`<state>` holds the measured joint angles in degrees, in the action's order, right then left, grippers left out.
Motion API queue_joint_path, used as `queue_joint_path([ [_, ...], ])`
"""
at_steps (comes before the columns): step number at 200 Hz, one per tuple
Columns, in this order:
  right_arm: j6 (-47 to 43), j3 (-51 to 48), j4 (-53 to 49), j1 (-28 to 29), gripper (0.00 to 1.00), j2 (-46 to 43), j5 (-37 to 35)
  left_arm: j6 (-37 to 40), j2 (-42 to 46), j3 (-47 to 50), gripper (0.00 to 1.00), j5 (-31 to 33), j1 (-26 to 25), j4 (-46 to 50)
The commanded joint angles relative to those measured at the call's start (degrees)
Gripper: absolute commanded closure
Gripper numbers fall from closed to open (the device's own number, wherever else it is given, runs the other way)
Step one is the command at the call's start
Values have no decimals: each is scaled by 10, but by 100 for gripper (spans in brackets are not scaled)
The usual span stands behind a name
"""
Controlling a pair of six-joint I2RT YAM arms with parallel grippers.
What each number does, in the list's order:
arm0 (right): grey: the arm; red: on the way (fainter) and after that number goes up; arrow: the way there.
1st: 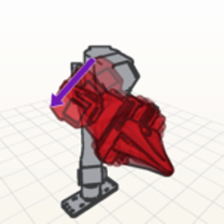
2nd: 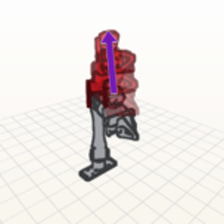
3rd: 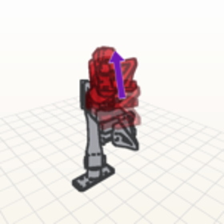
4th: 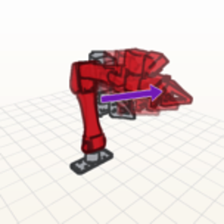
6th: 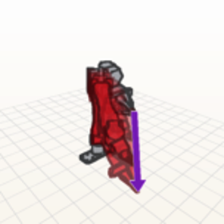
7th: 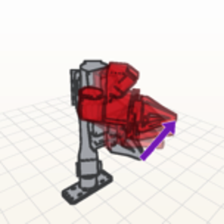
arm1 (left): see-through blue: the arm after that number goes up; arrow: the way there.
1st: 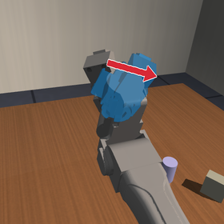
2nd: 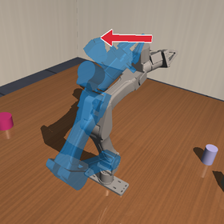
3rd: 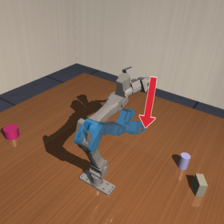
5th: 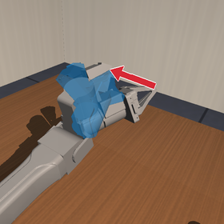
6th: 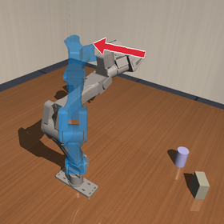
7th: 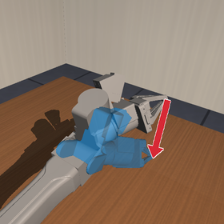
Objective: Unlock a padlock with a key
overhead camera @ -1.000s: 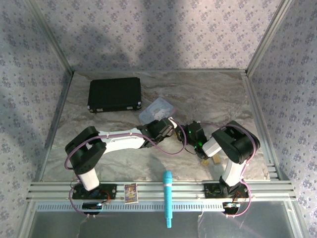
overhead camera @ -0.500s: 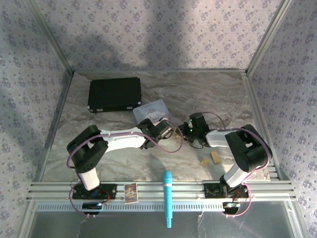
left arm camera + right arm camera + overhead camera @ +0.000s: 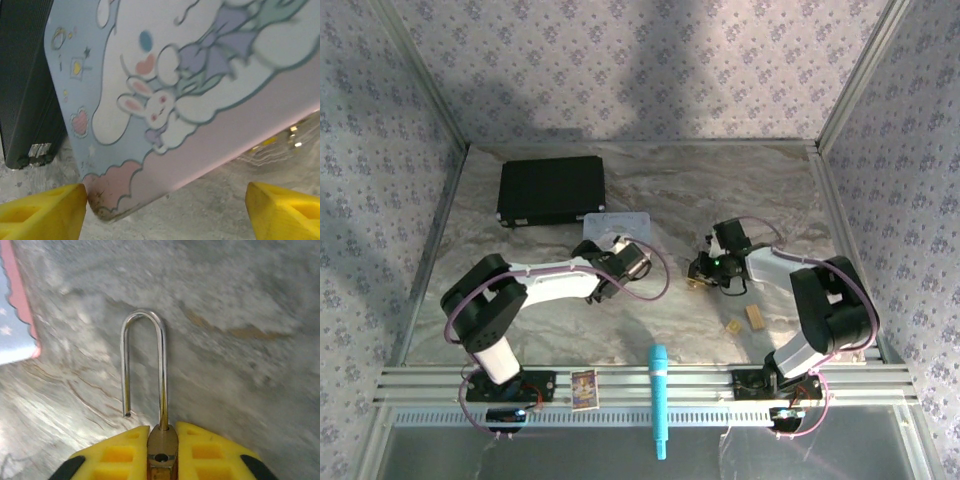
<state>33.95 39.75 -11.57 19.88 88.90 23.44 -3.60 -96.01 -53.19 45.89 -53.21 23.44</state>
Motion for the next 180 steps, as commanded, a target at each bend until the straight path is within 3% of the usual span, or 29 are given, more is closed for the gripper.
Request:
queue_joint_path([
  [1,-46,0,-151,-7,77,0,-53,-17,31,9,16,3,4,8],
  [36,-49,15,-164,-7,65,-9,-60,-22,65,24,14,-6,2,-3],
  [40,-49,16,-166,-7,64,-11,-63,-23,71,26,2,-7,2,-4],
  [43,-49,16,-167,-7,63,-13,-65,-25,76,28,0,-7,2,-4],
  [80,-62,23,-181,-7,54,-57,-103,-67,148,59,0,-9,1,-12],
  [113,-88,50,-196,-2,33,-139,-195,-116,259,97,0,22,5,-28],
  [116,-89,52,-195,-2,23,-148,-208,-118,271,100,0,24,8,-30],
  [120,-91,57,-197,-1,19,-162,-225,-120,287,104,0,24,12,-34],
  [125,-95,62,-200,-1,16,-177,-246,-127,307,110,0,25,20,-38],
  [127,-98,63,-201,0,5,-182,-255,-130,314,112,0,25,24,-40],
  [130,-99,66,-202,1,1,-190,-269,-136,325,115,0,25,31,-41],
  [154,-115,72,-197,-4,1,-241,-371,-170,405,147,0,0,111,-59],
  [180,-117,-2,-62,-14,1,-301,-469,-148,487,217,0,-3,193,-148],
])
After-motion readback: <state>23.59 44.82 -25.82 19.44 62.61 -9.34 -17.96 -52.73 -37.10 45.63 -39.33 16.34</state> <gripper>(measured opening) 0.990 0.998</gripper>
